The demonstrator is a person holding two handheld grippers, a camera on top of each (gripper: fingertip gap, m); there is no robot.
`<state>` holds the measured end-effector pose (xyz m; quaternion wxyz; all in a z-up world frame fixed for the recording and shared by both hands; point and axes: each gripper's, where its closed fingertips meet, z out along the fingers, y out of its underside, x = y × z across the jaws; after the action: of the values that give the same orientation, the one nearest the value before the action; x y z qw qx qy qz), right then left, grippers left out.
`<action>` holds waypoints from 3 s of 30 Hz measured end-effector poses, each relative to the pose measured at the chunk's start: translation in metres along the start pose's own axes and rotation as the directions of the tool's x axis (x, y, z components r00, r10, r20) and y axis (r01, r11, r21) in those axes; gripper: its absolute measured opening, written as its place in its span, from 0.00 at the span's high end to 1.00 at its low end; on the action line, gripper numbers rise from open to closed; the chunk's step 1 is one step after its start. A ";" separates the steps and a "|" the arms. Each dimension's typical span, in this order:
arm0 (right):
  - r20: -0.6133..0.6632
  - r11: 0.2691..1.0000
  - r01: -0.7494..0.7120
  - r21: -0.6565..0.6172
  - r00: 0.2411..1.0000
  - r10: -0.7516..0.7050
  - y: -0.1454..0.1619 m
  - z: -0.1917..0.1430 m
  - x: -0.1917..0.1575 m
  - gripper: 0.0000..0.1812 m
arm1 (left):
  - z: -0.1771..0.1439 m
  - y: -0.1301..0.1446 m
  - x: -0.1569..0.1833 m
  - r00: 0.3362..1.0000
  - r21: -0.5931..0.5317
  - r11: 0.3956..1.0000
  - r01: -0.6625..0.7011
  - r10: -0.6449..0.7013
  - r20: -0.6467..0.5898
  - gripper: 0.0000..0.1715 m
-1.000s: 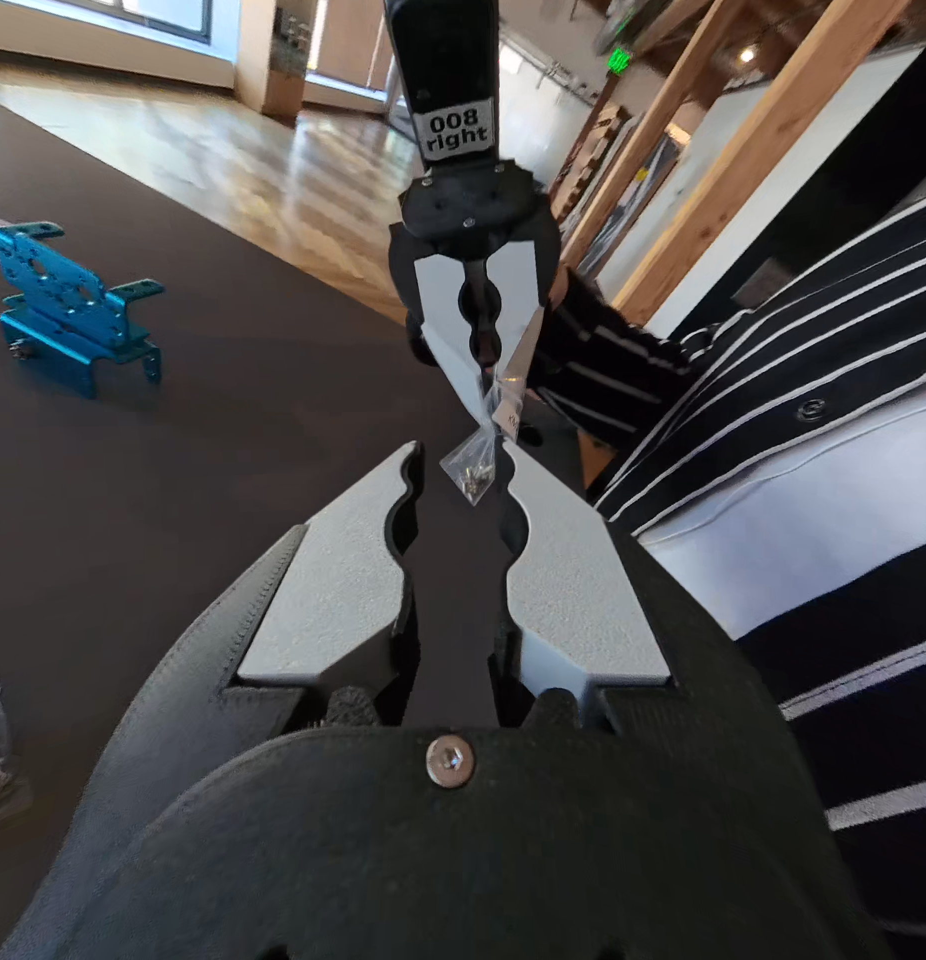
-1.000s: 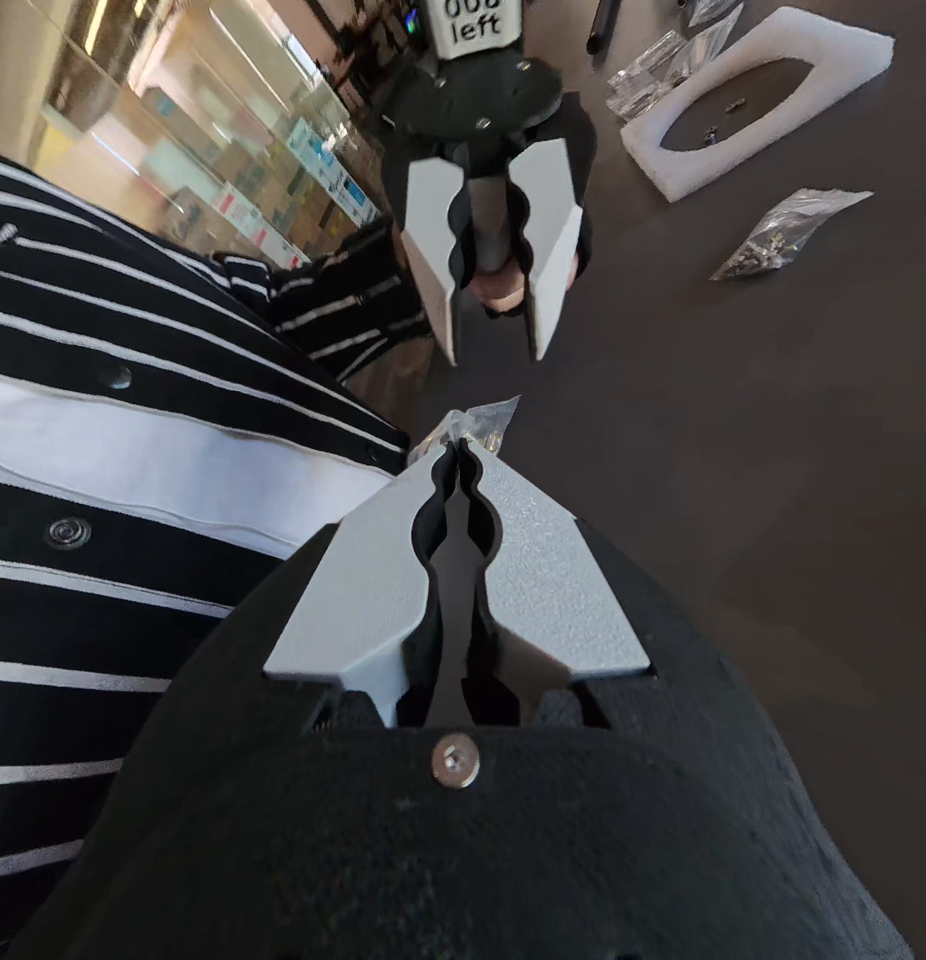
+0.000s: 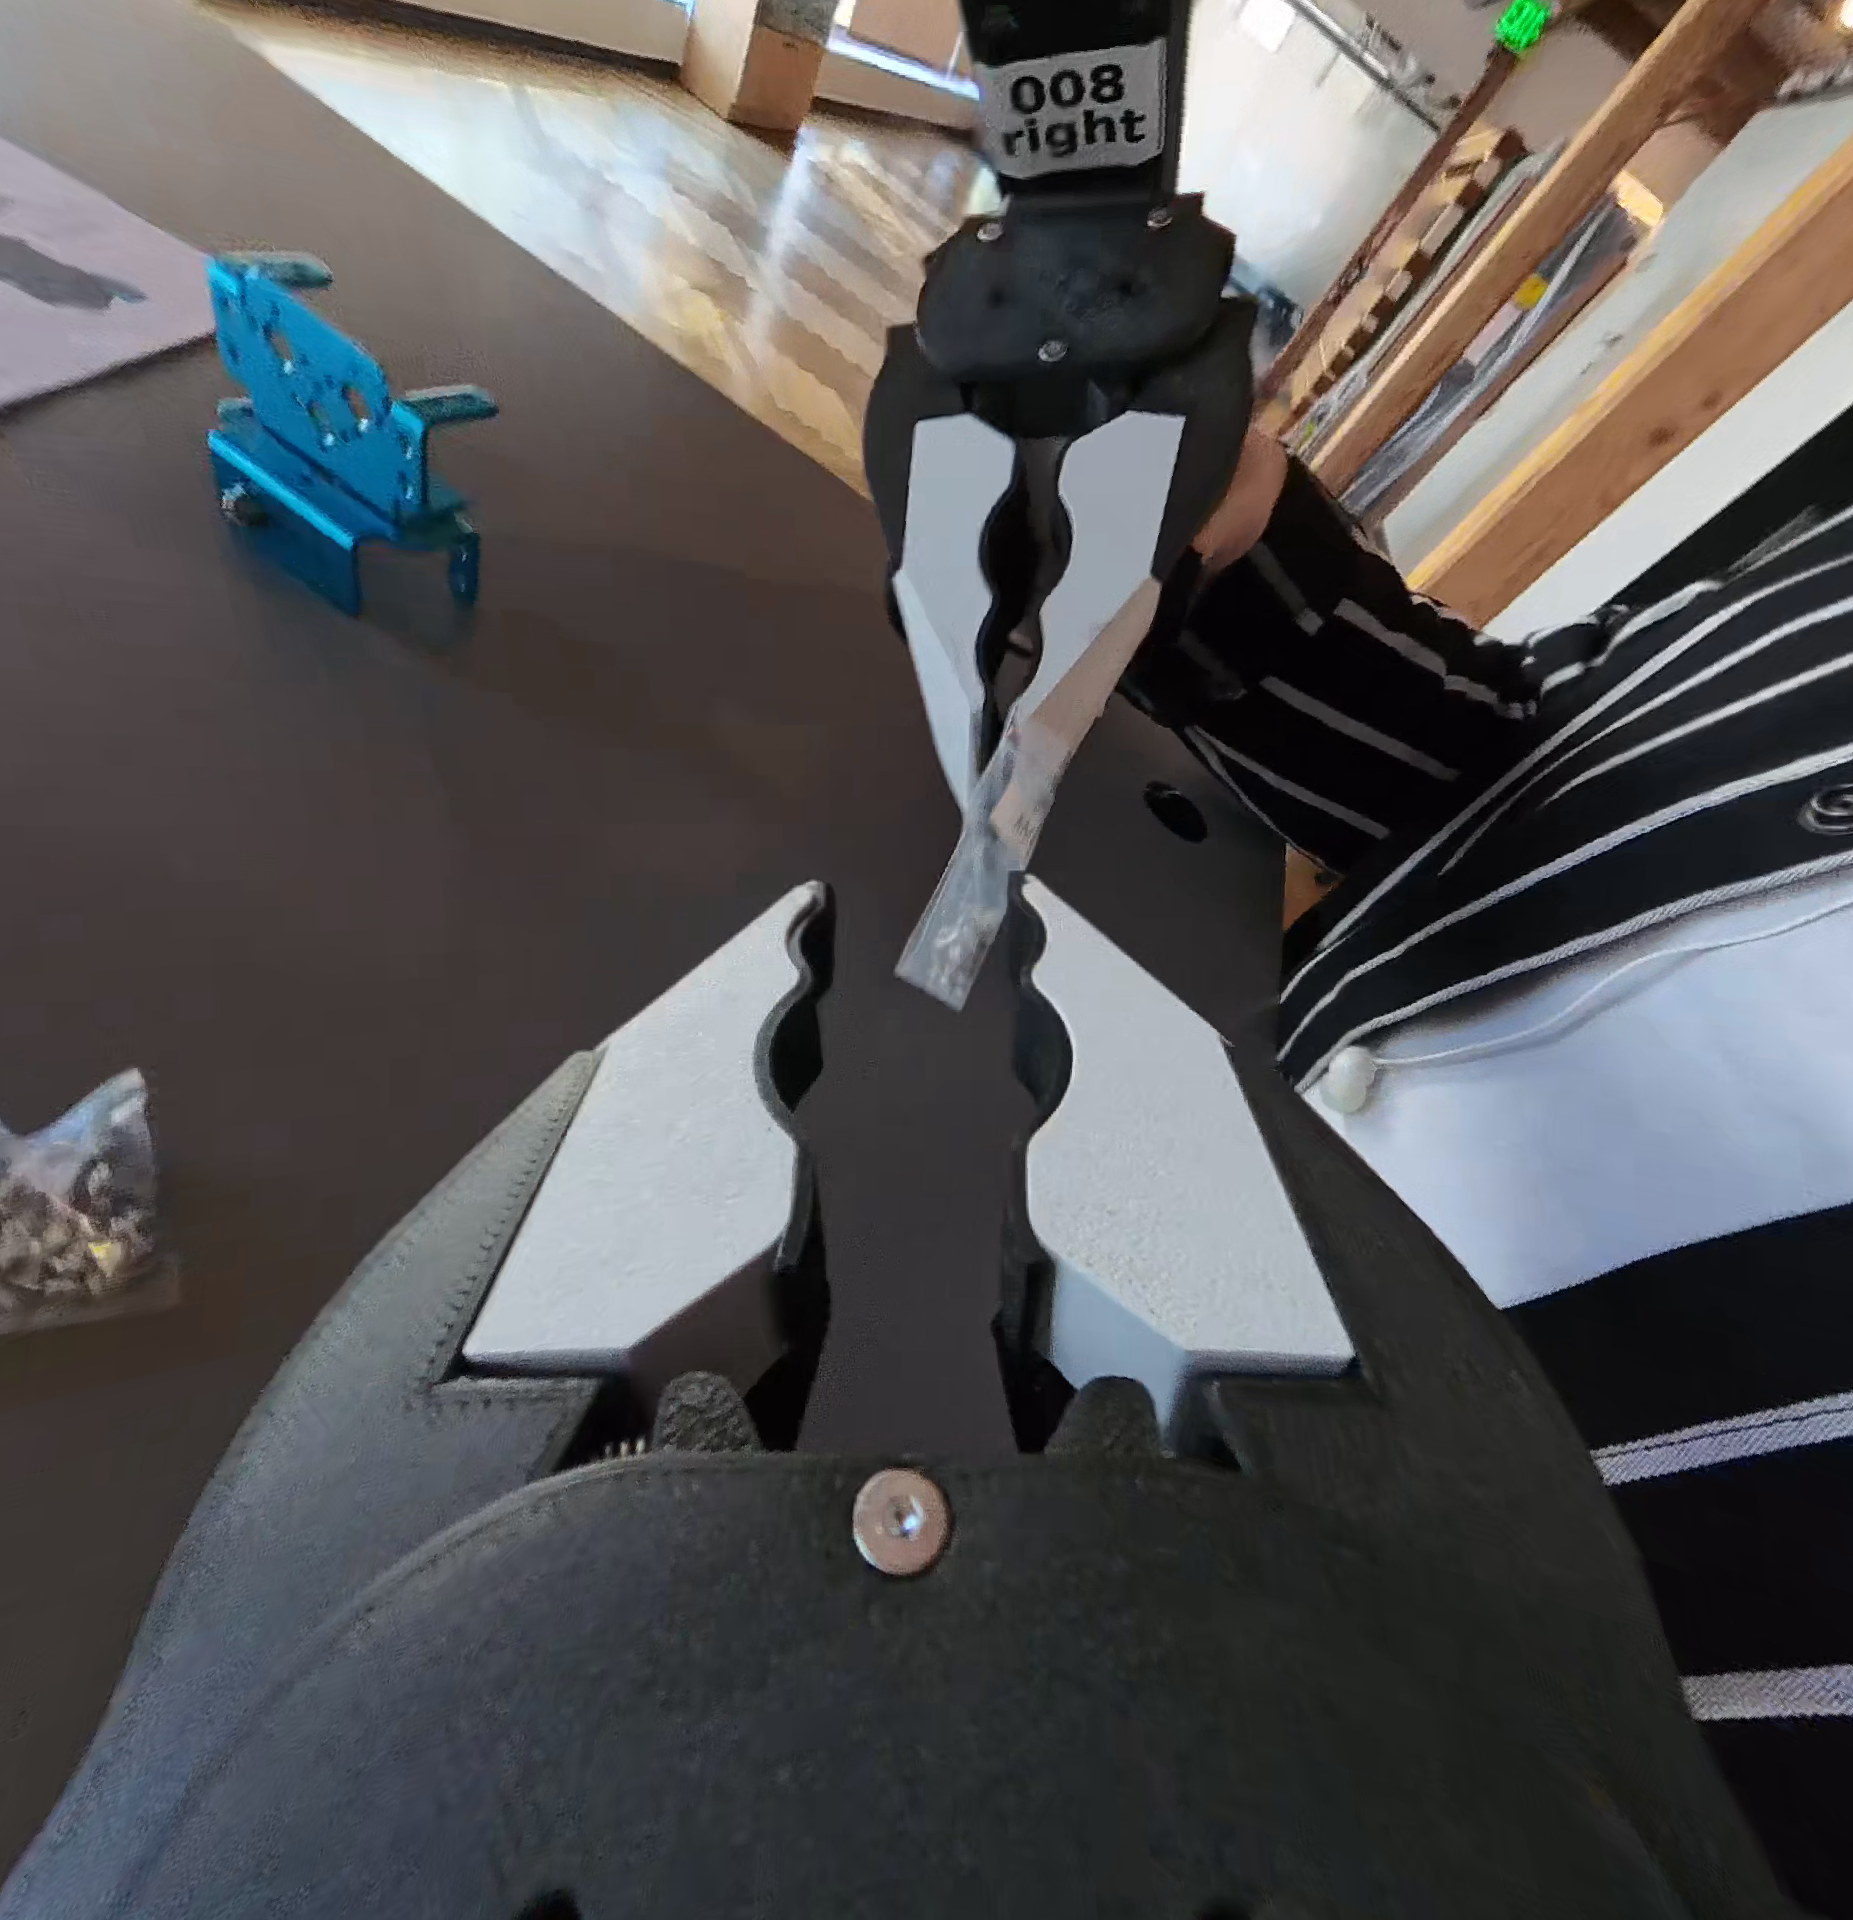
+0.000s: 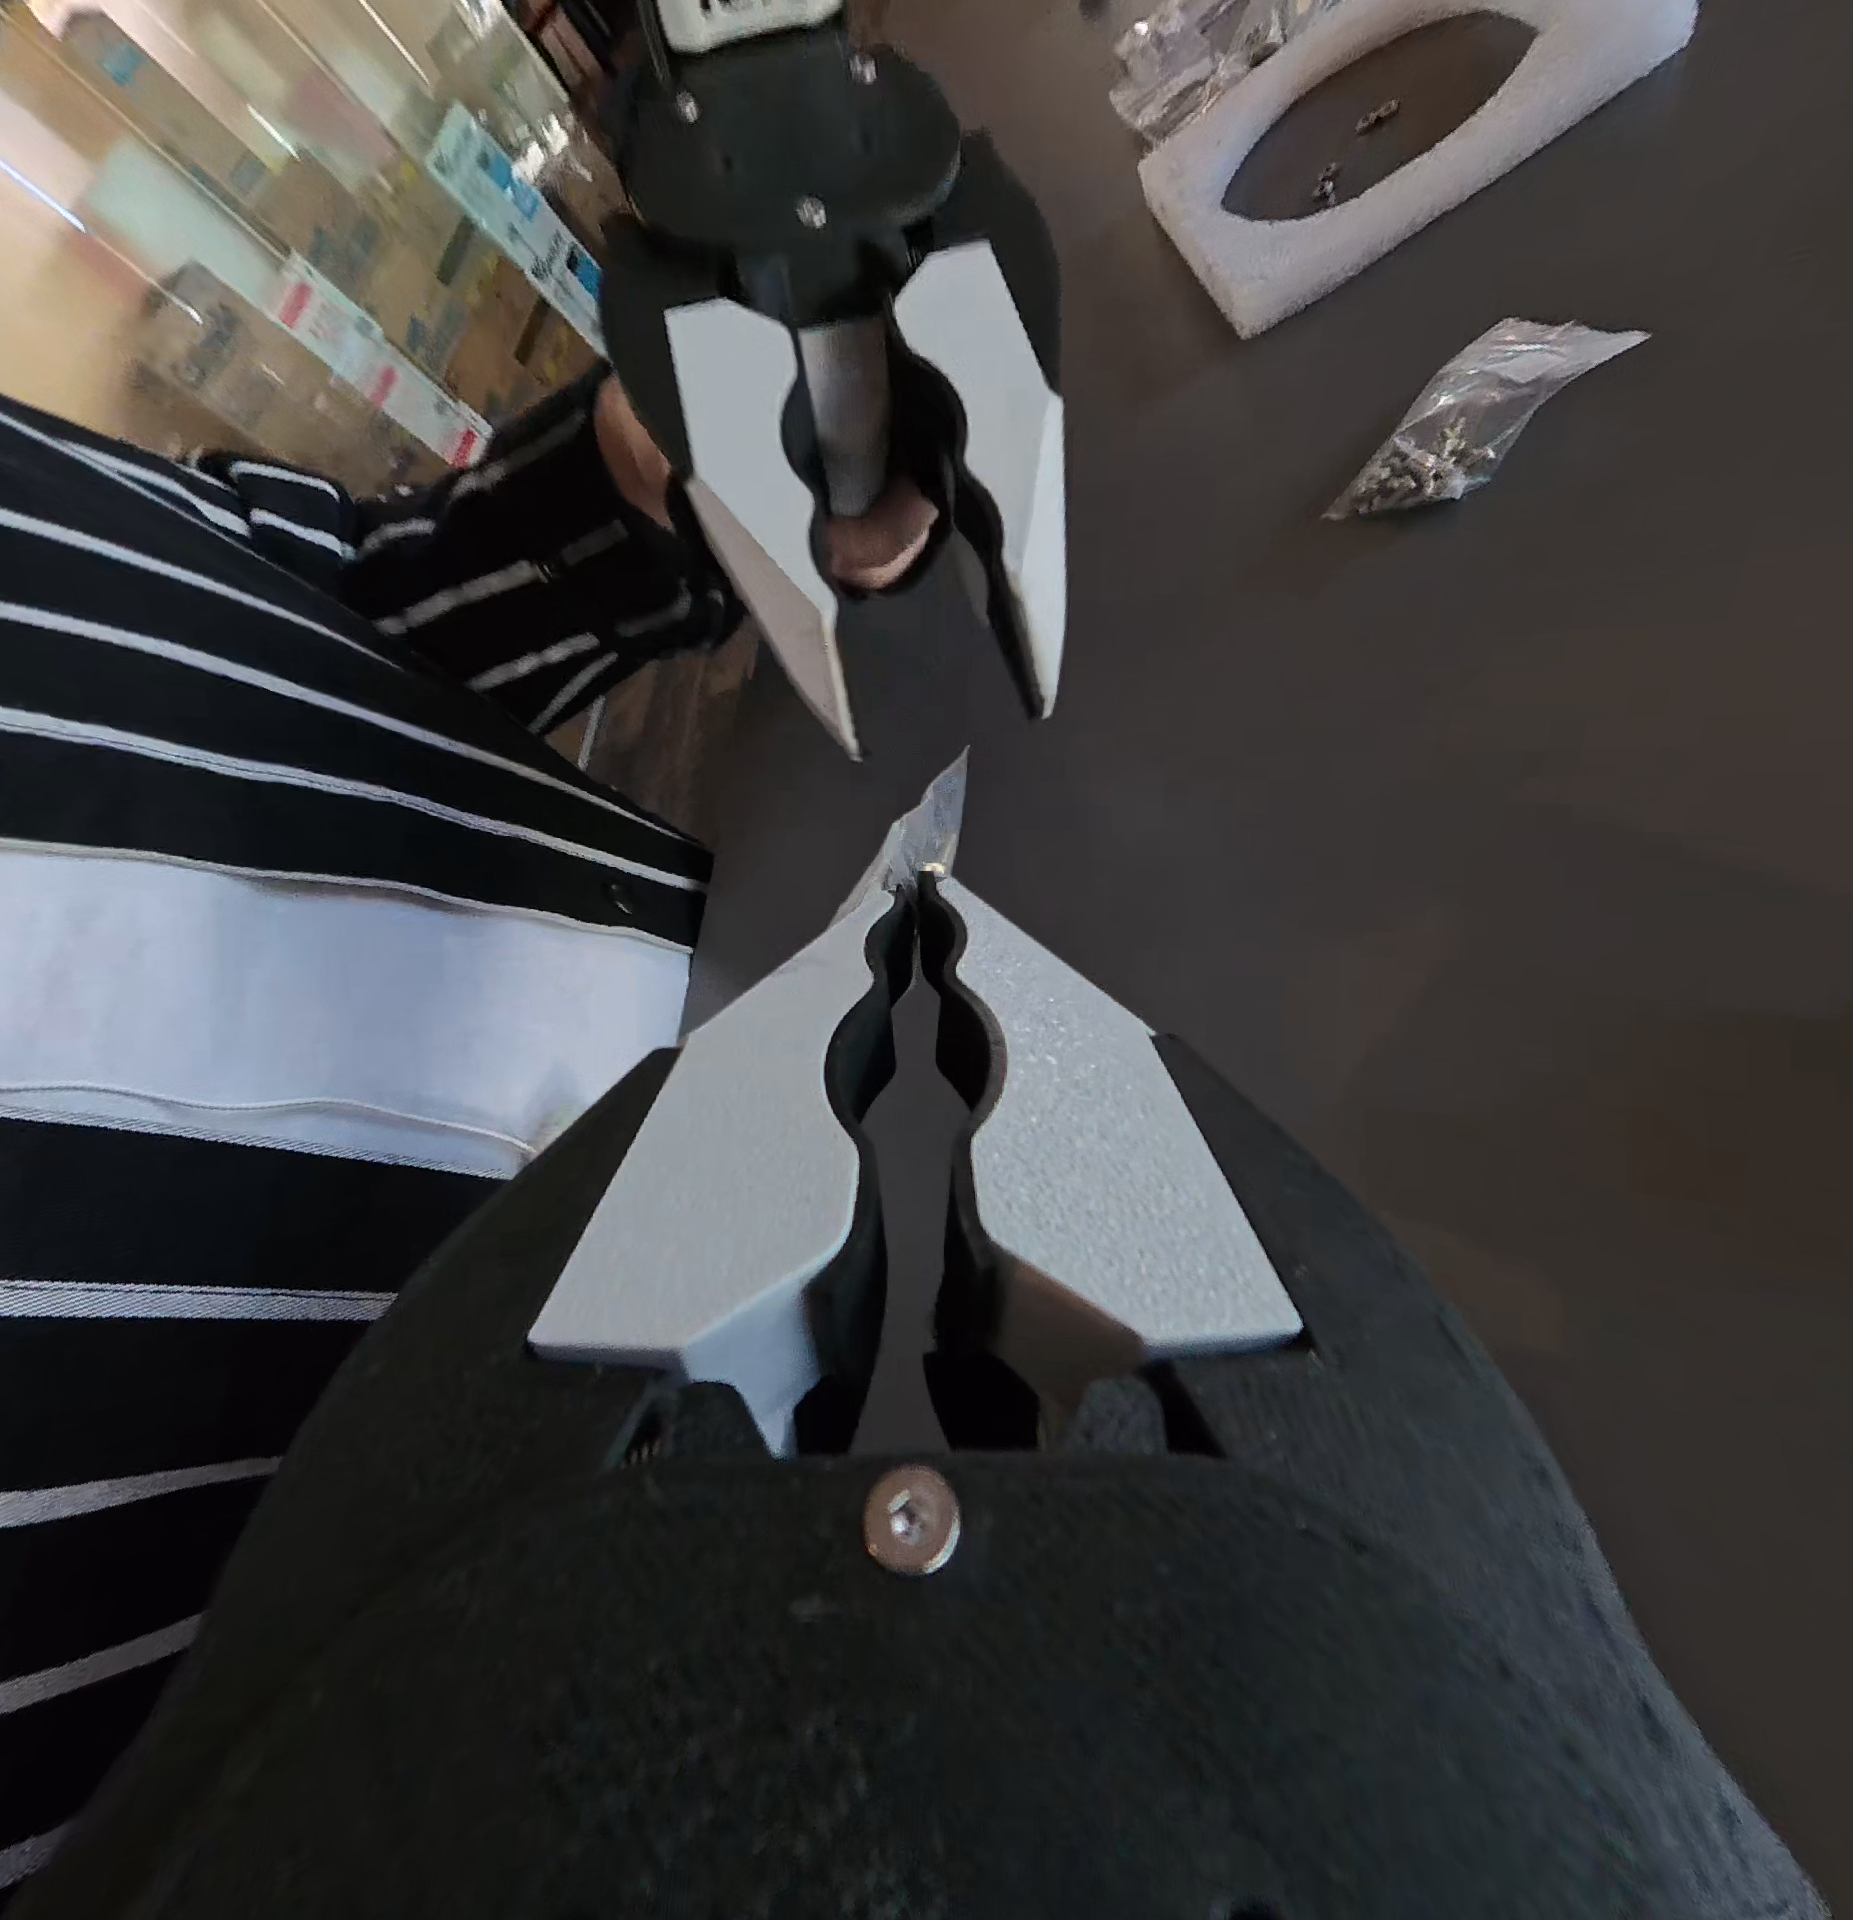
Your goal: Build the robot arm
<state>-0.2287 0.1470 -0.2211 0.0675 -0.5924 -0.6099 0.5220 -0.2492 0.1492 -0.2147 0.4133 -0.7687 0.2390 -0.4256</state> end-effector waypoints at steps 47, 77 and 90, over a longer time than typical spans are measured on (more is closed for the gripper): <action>-0.139 0.931 0.196 0.308 0.977 -0.159 -0.026 0.004 0.017 0.64 | 0.010 -0.046 -0.018 0.934 0.144 0.973 -0.181 0.124 0.336 0.89; -0.113 0.879 0.277 0.387 0.961 -0.253 -0.032 0.013 0.007 0.88 | 0.021 -0.037 0.005 0.999 0.217 0.976 -0.013 0.021 -0.037 0.88; -0.186 0.869 0.337 0.362 0.940 -0.287 -0.031 0.012 0.012 0.88 | 0.018 -0.035 0.002 0.999 0.212 0.977 -0.037 0.042 -0.018 0.79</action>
<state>-0.2610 0.1573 -0.2101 0.3056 -0.4923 -0.5764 0.5761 -0.2327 0.1746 -0.1895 0.4984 -0.7108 0.2120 -0.4487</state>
